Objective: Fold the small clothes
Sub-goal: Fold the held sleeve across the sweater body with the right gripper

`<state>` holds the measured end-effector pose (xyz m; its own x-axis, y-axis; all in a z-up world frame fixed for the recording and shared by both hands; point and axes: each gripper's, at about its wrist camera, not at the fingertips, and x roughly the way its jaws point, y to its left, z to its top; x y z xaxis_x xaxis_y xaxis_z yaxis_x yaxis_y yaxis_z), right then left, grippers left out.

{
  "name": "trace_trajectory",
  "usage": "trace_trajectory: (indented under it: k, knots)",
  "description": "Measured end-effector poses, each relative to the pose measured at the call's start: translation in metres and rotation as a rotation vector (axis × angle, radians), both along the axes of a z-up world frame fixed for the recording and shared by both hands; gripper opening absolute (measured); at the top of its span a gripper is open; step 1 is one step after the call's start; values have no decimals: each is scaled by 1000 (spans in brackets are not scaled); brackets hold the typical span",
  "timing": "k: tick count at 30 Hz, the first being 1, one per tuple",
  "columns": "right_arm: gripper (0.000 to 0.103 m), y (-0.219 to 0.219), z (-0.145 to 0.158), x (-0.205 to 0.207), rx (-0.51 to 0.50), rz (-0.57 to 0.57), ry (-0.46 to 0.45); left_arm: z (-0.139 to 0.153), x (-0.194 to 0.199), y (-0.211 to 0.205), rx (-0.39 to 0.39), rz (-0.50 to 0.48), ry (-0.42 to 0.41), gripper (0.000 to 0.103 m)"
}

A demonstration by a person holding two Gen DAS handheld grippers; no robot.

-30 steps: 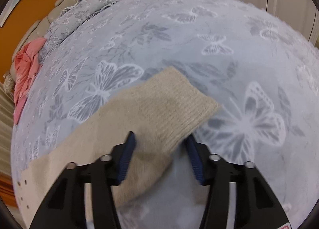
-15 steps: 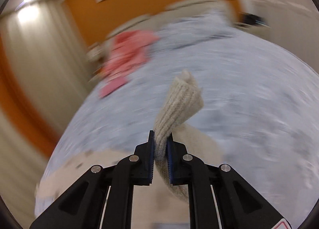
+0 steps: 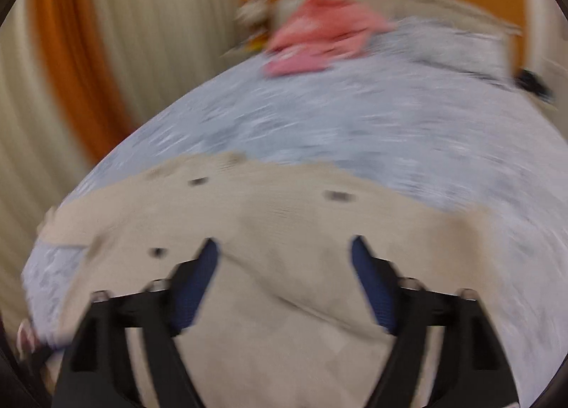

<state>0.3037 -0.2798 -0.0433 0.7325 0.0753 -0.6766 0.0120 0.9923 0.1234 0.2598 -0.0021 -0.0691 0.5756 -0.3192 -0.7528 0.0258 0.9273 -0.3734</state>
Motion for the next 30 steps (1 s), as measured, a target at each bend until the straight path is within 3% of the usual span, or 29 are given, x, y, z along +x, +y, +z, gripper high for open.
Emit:
trace_trajectory:
  k: [4, 6, 9, 11, 13, 14, 15, 18, 19, 22, 25, 26, 27, 29, 30]
  knots:
    - [81, -75, -36, -49, -40, -199, 91, -16, 81, -21, -86, 4, 72, 98]
    - [81, -109, -57, -61, -5, -278, 165, -33, 116, -42, -121, 5, 138, 98]
    - [81, -138, -76, -58, 88, -333, 197, -59, 149, -69, -220, 28, 231, 98]
    - [81, -145, -85, -48, 136, -346, 201, -64, 163, -82, -201, 92, 219, 95]
    - [81, -145, -94, -37, 176, -355, 204, -57, 169, -88, -209, 96, 197, 69]
    - [81, -147, -98, -30, 198, -359, 206, -55, 175, -87, -212, 97, 205, 46]
    - [83, -138, -99, -27, 200, -361, 199, -54, 179, -82, -226, 101, 208, 30]
    - [83, -129, -98, -17, 192, -345, 178, -45, 192, -49, -322, 119, 183, 4]
    - [83, -127, -97, -13, 197, -342, 173, -39, 194, -35, -326, 130, 152, 0]
    - [81, -119, -99, -11, 207, -331, 164, -18, 198, 7, -258, 183, 51, 0]
    - [81, -112, -98, -5, 177, -330, 171, -25, 199, 23, -273, 176, 103, 5]
    - [81, -111, -98, -5, 170, -333, 171, -27, 198, 20, -281, 159, 120, 20]
    - [81, -110, -99, -5, 162, -338, 169, -32, 195, 12, -295, 122, 147, 46]
    - [81, -111, -100, -7, 163, -348, 172, -38, 187, -7, -295, 88, 174, 64]
    - [81, -112, -101, -8, 167, -351, 175, -45, 184, -26, -306, 56, 187, 64]
